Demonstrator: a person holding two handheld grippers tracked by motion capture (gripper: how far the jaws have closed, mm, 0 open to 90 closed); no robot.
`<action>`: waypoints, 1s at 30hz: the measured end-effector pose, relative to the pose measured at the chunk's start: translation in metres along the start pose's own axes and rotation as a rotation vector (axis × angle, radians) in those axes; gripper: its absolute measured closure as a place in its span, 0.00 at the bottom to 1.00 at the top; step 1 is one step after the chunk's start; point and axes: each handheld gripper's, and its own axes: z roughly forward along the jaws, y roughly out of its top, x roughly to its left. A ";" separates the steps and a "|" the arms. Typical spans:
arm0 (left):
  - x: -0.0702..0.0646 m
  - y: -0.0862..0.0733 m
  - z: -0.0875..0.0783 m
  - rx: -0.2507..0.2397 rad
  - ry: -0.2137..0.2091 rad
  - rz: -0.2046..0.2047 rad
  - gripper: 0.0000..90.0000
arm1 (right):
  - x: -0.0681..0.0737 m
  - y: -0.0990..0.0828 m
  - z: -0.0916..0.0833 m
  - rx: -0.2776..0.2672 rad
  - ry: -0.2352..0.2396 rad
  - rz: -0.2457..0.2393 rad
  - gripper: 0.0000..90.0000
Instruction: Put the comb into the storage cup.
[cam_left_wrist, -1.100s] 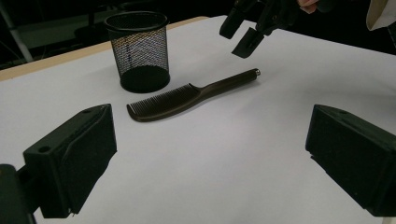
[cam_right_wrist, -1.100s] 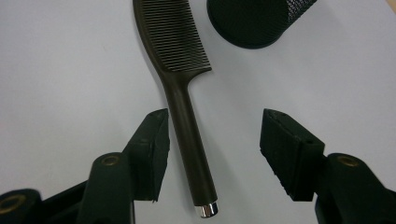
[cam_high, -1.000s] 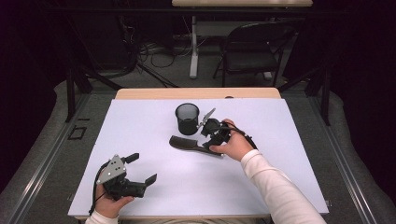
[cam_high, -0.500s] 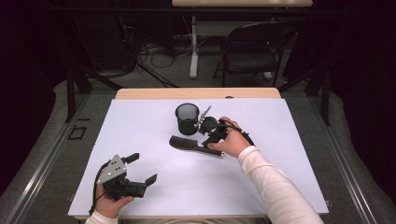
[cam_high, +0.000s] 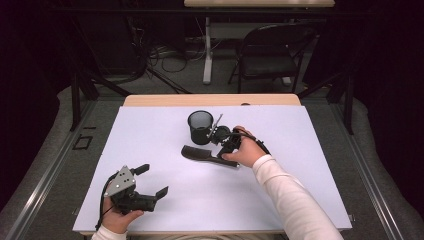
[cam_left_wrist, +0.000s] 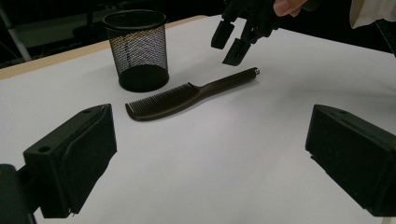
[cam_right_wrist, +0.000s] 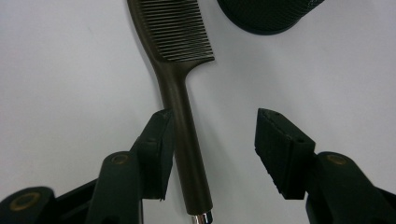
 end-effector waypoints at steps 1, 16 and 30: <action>0.000 0.000 0.000 0.001 0.001 0.001 0.02 | 0.000 0.000 0.001 0.001 -0.002 -0.004 0.53; 0.000 0.000 0.001 0.004 -0.001 -0.002 0.02 | 0.010 0.006 0.010 0.024 0.019 -0.081 0.58; 0.000 -0.001 0.001 0.006 0.004 0.000 0.03 | 0.016 0.008 0.020 0.043 0.014 -0.140 0.58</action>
